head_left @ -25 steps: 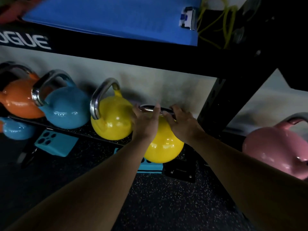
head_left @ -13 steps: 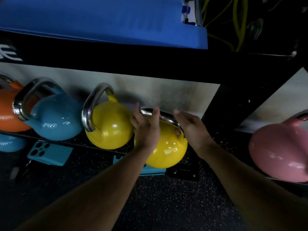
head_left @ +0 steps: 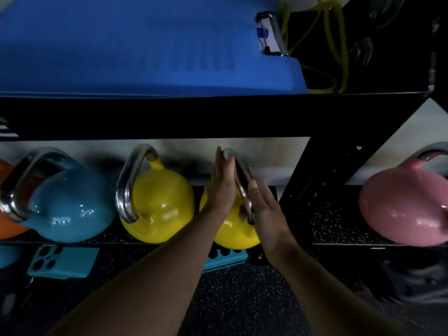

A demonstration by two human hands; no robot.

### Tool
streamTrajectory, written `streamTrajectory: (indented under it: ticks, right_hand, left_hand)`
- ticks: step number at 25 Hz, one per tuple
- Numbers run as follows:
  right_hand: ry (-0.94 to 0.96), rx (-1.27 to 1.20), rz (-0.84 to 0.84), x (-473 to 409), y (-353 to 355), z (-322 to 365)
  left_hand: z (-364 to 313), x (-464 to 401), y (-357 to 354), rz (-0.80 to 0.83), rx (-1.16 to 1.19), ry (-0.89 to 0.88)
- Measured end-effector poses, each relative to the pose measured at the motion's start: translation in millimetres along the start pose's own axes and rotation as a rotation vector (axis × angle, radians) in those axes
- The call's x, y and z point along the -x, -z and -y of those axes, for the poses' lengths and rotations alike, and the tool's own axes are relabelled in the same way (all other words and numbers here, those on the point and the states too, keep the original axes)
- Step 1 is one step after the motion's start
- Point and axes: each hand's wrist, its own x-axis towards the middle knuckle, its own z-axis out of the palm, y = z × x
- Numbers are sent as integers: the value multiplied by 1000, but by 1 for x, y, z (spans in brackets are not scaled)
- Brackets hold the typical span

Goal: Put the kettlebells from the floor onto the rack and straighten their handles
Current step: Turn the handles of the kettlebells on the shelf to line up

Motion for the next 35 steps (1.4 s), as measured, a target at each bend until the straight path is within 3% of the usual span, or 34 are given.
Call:
streamTrajectory:
  ticks: [3,12,23,30,35]
  right_hand:
    - [-4,-57,-3,1,-13,-9]
    - [21,-196,-127,-3,-38,-16]
    - [14,-90,-15,-5,-22,-14]
    - [51,-156,-144,-5,-41,-23]
    - [51,-74,-73,-8,-30,-21]
  left_hand:
    - [7,-16,6,127,68,-21]
    - [1,-21,10,173,107,-65]
    - [-11,-20,15,225,89,-69]
    - [-5,-19,13,207,112,-24]
    - [-3,-21,13,222,82,-31]
